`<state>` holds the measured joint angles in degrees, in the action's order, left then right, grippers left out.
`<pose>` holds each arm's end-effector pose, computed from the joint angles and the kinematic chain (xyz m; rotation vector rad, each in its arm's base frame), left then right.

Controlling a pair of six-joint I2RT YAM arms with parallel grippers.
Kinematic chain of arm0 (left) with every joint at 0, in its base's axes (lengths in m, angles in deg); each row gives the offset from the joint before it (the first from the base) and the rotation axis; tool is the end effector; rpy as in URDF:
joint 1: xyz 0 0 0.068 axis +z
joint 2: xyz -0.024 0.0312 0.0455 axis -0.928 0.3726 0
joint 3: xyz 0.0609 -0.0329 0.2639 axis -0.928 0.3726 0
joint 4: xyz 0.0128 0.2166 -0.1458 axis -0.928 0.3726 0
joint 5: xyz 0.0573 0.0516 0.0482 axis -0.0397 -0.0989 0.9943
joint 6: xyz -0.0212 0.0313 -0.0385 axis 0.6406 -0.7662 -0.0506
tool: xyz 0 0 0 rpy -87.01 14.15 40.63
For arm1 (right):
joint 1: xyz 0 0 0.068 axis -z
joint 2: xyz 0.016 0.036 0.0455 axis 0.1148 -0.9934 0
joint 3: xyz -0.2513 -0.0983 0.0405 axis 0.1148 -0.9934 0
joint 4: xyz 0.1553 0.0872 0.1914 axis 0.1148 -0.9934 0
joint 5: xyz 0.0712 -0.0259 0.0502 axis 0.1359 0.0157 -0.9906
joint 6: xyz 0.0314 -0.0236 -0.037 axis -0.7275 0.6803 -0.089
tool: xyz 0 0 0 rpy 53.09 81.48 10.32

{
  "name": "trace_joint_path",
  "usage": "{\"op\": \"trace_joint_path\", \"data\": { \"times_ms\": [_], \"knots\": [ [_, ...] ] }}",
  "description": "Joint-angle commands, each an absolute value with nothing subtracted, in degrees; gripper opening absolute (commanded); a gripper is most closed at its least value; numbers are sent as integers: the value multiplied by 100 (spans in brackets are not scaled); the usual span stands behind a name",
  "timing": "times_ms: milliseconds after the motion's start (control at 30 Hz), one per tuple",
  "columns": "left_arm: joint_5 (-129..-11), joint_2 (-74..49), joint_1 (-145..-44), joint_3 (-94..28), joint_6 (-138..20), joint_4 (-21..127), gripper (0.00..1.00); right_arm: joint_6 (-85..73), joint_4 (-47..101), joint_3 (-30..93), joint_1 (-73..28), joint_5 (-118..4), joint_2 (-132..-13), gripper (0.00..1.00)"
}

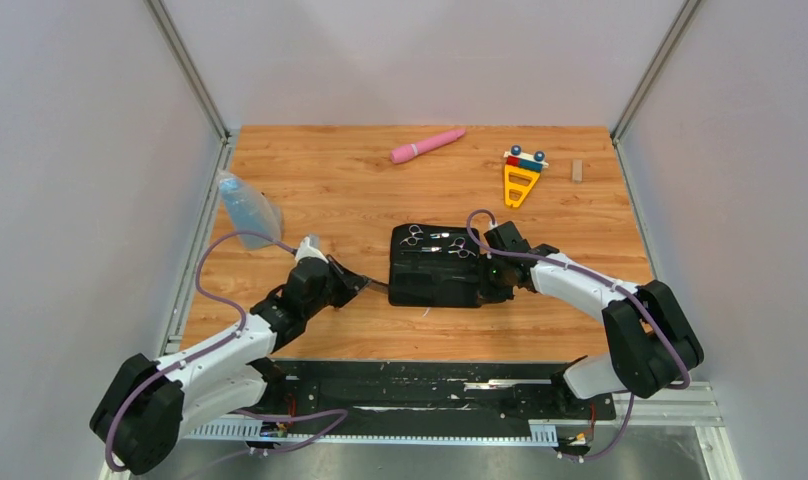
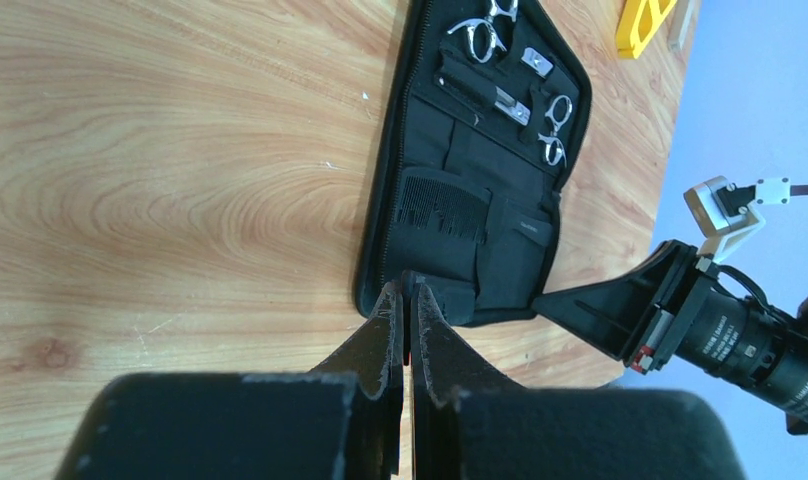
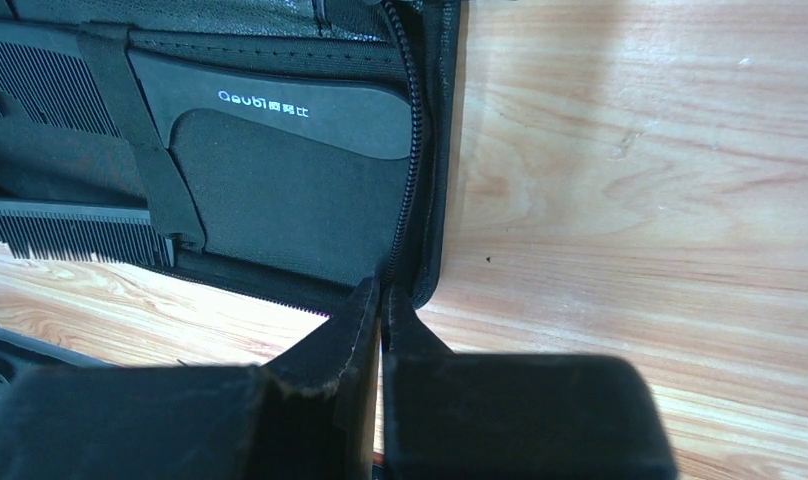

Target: Sort the hair-cutting tools

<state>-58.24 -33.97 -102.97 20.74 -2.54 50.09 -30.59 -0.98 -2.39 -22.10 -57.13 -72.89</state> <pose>0.1603 -0.1090 0.1772 -0.6838 2.1692 -0.9683 0.2161 0.1237 0.1629 0.0315 2.8498 0.4390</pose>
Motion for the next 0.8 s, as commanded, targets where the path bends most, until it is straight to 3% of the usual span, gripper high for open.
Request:
{"op": "trace_joint_path", "data": {
  "times_ms": [0, 400, 767],
  "knots": [
    [-5131, -3218, -10600, 2035, -265, 4885, 0, -3167, 316, -152, -2215, -6043, -7142, 0],
    [-4081, -4127, -10662, 1930, -890, 5773, 0, -3150, 380, -211, -2215, -6078, -7066, 0],
    [-4743, -3325, -10736, 1812, -978, 5174, 0, -3148, 400, -196, -2217, -6164, -7024, 0]
  ]
}}
